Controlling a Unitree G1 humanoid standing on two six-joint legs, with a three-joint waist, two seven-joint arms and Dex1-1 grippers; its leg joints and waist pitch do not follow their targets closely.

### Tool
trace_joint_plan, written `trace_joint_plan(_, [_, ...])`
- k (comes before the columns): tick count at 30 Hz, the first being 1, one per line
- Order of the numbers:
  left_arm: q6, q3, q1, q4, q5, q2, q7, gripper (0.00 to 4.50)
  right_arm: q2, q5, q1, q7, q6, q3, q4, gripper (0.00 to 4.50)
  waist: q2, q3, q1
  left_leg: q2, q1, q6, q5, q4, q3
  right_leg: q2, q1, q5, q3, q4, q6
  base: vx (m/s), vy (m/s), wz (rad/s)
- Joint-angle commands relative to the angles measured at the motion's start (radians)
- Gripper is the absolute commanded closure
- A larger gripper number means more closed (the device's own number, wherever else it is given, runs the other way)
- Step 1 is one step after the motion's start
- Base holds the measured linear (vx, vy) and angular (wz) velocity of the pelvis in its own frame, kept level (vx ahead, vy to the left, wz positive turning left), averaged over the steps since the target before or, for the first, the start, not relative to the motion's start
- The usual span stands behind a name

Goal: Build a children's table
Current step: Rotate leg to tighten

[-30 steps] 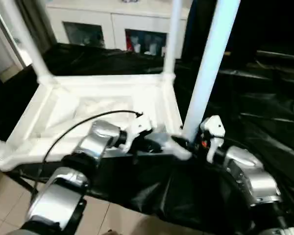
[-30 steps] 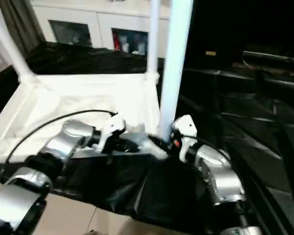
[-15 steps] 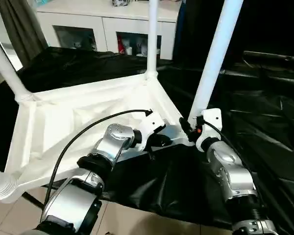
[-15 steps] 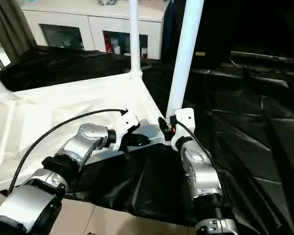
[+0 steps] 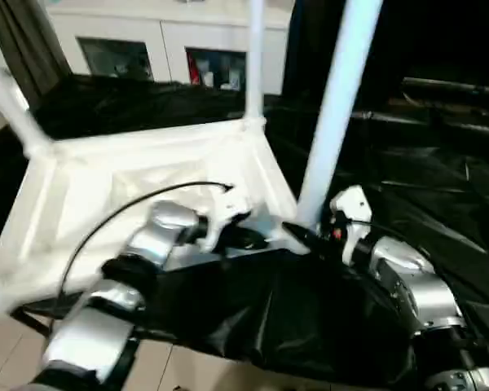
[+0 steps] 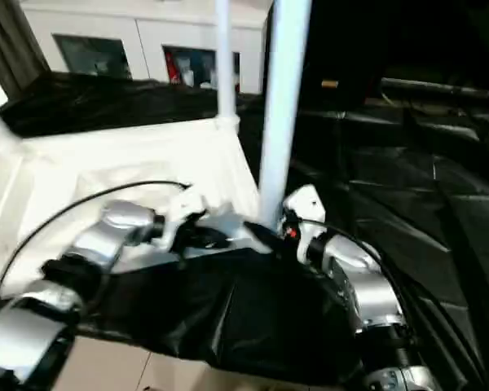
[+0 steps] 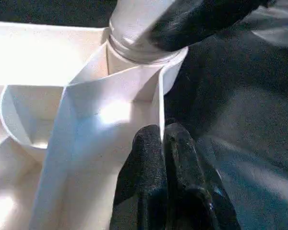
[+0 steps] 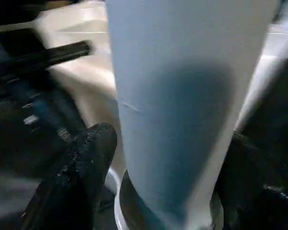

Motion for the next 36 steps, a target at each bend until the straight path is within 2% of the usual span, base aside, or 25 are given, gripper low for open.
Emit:
trace_joint_plan(1, [0.003,-0.027,0.032,-0.019,-0.015,0.010,-0.097,4.50,-0.023,0.030,0.020,0.133,0.038,0.076,-0.041,1.37,-0.001,-0.055,0.011,0.051,-0.002,0.103,-0.151,-0.057,-0.017,-0.050,0.046,0.022,0.031,-0.043,-0.311,0.000,0.000,0.00])
trace_joint_plan(2, [0.003,-0.027,0.033,-0.019,-0.016,0.012,-0.099,4.50,-0.024,0.031,0.021,0.136,0.039,0.076,-0.042,1.37,0.001,-0.056,0.015,0.050,-0.003,0.121,-0.115,-0.052,-0.014,-0.049,0.046,0.083,0.030,-0.036,-0.324,0.000,0.000,0.00])
trace_joint_plan(3, [0.008,-0.028,0.039,-0.022,-0.019,0.021,-0.118,4.50,-0.038,0.035,0.023,0.155,0.045,0.080,-0.050,1.37,0.004,-0.058,0.019,0.050,0.000,0.125,-0.106,-0.050,-0.014,-0.049,0.045,0.103,0.029,-0.034,-0.328,0.000,0.000,0.00])
trace_joint_plan(4, [0.021,-0.030,0.047,-0.025,-0.023,0.032,-0.142,4.50,-0.055,0.041,0.025,0.178,0.050,0.083,-0.056,1.37,0.001,-0.059,0.024,0.051,0.003,0.140,-0.091,-0.046,-0.011,-0.051,0.045,0.132,0.030,-0.031,-0.336,0.000,0.000,0.00])
trace_joint_plan(6, [0.029,-0.031,0.050,-0.028,-0.026,0.038,-0.155,4.50,-0.064,0.046,0.025,0.191,0.050,0.086,-0.057,1.37,0.002,-0.058,0.028,0.051,0.002,0.140,-0.092,-0.046,-0.010,-0.052,0.044,0.118,0.030,-0.031,-0.335,0.000,0.000,0.00])
trace_joint_plan(8, [0.031,-0.029,0.051,-0.028,-0.030,0.043,-0.162,4.50,-0.074,0.048,0.024,0.206,0.054,0.090,-0.054,1.37,0.000,-0.055,0.031,0.052,0.003,0.124,-0.125,-0.050,-0.011,-0.052,0.044,0.046,0.029,-0.037,-0.327,0.000,0.000,0.00])
trace_joint_plan(9, [0.032,-0.027,0.052,-0.029,-0.032,0.045,-0.164,4.50,-0.078,0.047,0.023,0.217,0.055,0.092,-0.051,1.63,0.002,-0.054,0.032,0.053,0.003,0.118,-0.134,-0.051,-0.011,-0.052,0.044,0.028,0.030,-0.038,-0.324,0.000,0.000,0.00])
trace_joint_plan(12, [0.032,-0.024,0.048,-0.025,-0.035,0.049,-0.163,4.50,-0.082,0.049,0.016,0.232,0.061,0.095,-0.044,1.75,0.000,-0.049,0.033,0.054,0.005,0.084,-0.188,-0.058,-0.012,-0.053,0.041,-0.070,0.031,-0.048,-0.306,0.000,0.000,0.00])
trace_joint_plan(13, [0.031,-0.025,0.045,-0.022,-0.034,0.049,-0.161,4.50,-0.080,0.049,0.012,0.234,0.063,0.095,-0.041,2.00,0.001,-0.049,0.032,0.054,0.007,0.074,-0.200,-0.058,-0.011,-0.053,0.040,-0.087,0.032,-0.049,-0.301,0.000,0.000,0.00])
trace_joint_plan(14, [0.031,-0.024,0.042,-0.020,-0.033,0.048,-0.158,4.50,-0.079,0.049,0.010,0.235,0.063,0.096,-0.039,2.00,0.005,-0.049,0.034,0.054,0.006,0.068,-0.200,-0.059,-0.013,-0.054,0.041,-0.097,0.032,-0.049,-0.296,0.000,0.000,0.00])
trace_joint_plan(15, [0.032,-0.023,0.039,-0.019,-0.033,0.047,-0.155,4.50,-0.077,0.048,0.009,0.236,0.061,0.098,-0.034,2.08,0.004,-0.049,0.033,0.053,0.006,0.066,-0.200,-0.059,-0.012,-0.054,0.041,-0.097,0.032,-0.050,-0.295,0.000,0.000,0.00])
trace_joint_plan(18, [0.031,-0.022,0.036,-0.018,-0.031,0.048,-0.155,4.50,-0.072,0.042,0.011,0.229,0.054,0.106,-0.028,2.31,0.008,-0.051,0.034,0.053,0.005,0.062,-0.188,-0.058,-0.013,-0.054,0.041,-0.075,0.031,-0.047,-0.297,0.000,0.000,0.00])
trace_joint_plan(19, [0.030,-0.022,0.034,-0.018,-0.028,0.051,-0.155,4.50,-0.067,0.046,0.019,0.219,0.063,0.111,-0.042,2.34,0.010,-0.053,0.034,0.051,0.005,0.067,-0.175,-0.056,-0.013,-0.053,0.043,-0.044,0.031,-0.045,-0.301,0.000,0.000,0.00])
trace_joint_plan(22, [0.025,-0.020,0.029,-0.015,-0.025,0.048,-0.140,4.50,-0.058,0.041,0.027,0.196,0.064,0.107,-0.046,2.38,0.010,-0.053,0.033,0.050,0.004,0.071,-0.175,-0.055,-0.013,-0.052,0.044,-0.030,0.030,-0.045,-0.303,0.000,0.000,0.00])
trace_joint_plan(24, [0.017,-0.004,0.017,0.001,-0.023,0.031,-0.084,4.50,-0.023,0.004,0.027,0.088,0.063,0.090,-0.011,2.41,0.011,-0.050,0.033,0.050,0.004,0.065,-0.190,-0.057,-0.012,-0.052,0.042,-0.054,0.030,-0.048,-0.301,0.000,0.000,0.00])
trace_joint_plan(26, [0.025,0.009,0.008,0.011,-0.022,0.016,-0.030,4.50,0.000,-0.022,0.027,0.019,0.052,0.078,0.011,2.41,0.007,-0.046,0.027,0.049,0.008,0.033,-0.253,-0.064,-0.015,-0.055,0.039,-0.172,0.031,-0.059,-0.278,0.000,0.000,0.00])
trace_joint_plan(27, [0.026,0.021,-0.003,0.027,-0.018,-0.001,0.034,4.50,0.029,-0.026,0.027,-0.047,0.050,0.057,0.032,2.44,0.009,-0.045,0.026,0.049,0.010,0.027,-0.268,-0.066,-0.015,-0.055,0.037,-0.200,0.032,-0.062,-0.272,0.000,0.000,0.00])
trace_joint_plan(29, [0.028,0.035,-0.019,0.052,-0.006,-0.033,0.143,4.50,0.090,-0.035,0.029,-0.181,0.049,0.018,0.070,2.47,0.003,-0.043,0.022,0.047,0.015,0.000,-0.308,-0.069,-0.019,-0.059,0.030,-0.298,0.035,-0.073,-0.244,0.000,0.000,0.00])
trace_joint_plan(30, [0.030,0.042,-0.030,0.066,0.004,-0.055,0.218,4.50,0.128,-0.043,0.026,-0.266,0.051,-0.002,0.091,2.48,0.006,-0.040,0.019,0.047,0.012,-0.008,-0.317,-0.074,-0.023,-0.057,0.029,-0.330,0.034,-0.075,-0.226,0.000,0.000,0.00])
trace_joint_plan(34, [0.038,0.039,-0.046,0.087,0.021,-0.104,0.322,4.50,0.212,-0.049,0.017,-0.439,0.059,-0.047,0.129,2.48,0.005,-0.041,0.013,0.045,0.012,-0.018,-0.333,-0.077,-0.025,-0.055,0.026,-0.350,0.035,-0.081,-0.197,0.000,0.000,0.00])
trace_joint_plan(36, [0.049,0.031,-0.061,0.099,0.037,-0.170,0.423,4.50,0.276,-0.063,-0.001,-0.551,0.040,-0.065,0.167,2.48,0.007,-0.040,0.010,0.045,0.017,-0.025,-0.356,-0.077,-0.024,-0.054,0.018,-0.354,0.036,-0.084,-0.191,0.000,0.000,0.00])
